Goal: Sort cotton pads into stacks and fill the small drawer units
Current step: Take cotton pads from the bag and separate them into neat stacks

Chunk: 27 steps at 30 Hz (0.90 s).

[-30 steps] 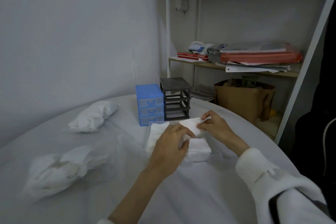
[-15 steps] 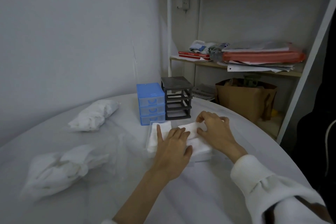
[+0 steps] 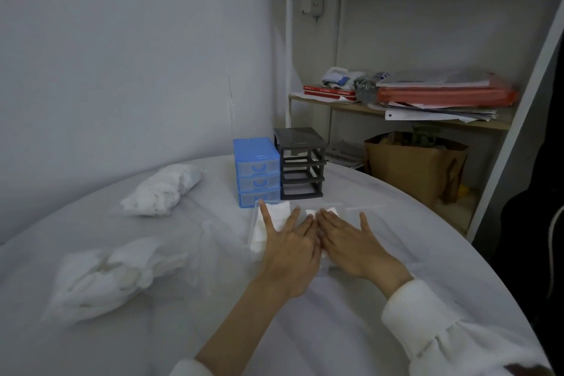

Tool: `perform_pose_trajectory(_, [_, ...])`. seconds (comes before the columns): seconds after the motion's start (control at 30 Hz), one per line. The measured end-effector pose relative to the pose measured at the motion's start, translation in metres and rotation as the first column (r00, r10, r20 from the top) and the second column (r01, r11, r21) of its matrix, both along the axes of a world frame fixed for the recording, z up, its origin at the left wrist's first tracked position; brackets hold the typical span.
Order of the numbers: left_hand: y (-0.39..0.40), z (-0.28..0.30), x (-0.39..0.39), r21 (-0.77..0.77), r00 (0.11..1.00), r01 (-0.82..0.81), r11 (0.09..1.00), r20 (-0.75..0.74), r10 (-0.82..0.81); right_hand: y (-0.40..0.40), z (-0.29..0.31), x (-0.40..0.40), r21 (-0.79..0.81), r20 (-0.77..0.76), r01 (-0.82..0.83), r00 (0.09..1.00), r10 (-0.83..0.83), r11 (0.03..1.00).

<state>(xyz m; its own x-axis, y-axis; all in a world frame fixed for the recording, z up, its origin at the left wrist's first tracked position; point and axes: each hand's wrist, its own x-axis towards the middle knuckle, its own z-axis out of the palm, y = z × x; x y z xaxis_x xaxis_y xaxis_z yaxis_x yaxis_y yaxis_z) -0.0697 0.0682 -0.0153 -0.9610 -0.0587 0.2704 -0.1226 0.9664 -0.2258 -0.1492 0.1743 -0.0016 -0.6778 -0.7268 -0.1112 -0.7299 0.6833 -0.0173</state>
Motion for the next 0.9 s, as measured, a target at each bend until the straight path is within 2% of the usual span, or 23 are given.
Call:
perform_pose_trajectory(0.13, [0.0,-0.001,-0.002,-0.037,0.999,-0.001,0.999,0.046,0.002,-0.001,0.001,0.001,0.037,0.036,-0.003,0.999,0.002,0.999])
perform_pose_trajectory(0.33, [0.001,0.003,0.0,-0.013,0.994,-0.007,1.0,0.11,0.009,-0.001,0.001,0.001,0.002,0.069,0.015,0.998,-0.015,1.0])
perform_pose_trajectory(0.63, [-0.002,0.011,0.007,0.183,0.999,-0.029,0.983,0.018,0.026,0.012,0.022,0.017,-0.173,0.098,0.045,0.995,-0.029,0.984])
perform_pose_trajectory(0.77, [-0.011,0.025,0.029,0.191,0.999,-0.033,0.981,-0.033,0.04,0.009,0.037,0.03,-0.303,0.089,-0.008,0.995,0.037,0.953])
perform_pose_trajectory(0.9, [-0.035,0.045,0.066,0.27,0.99,-0.109,0.957,-0.058,0.129,-0.007,0.044,0.055,-0.414,0.046,-0.101,0.99,0.131,0.905])
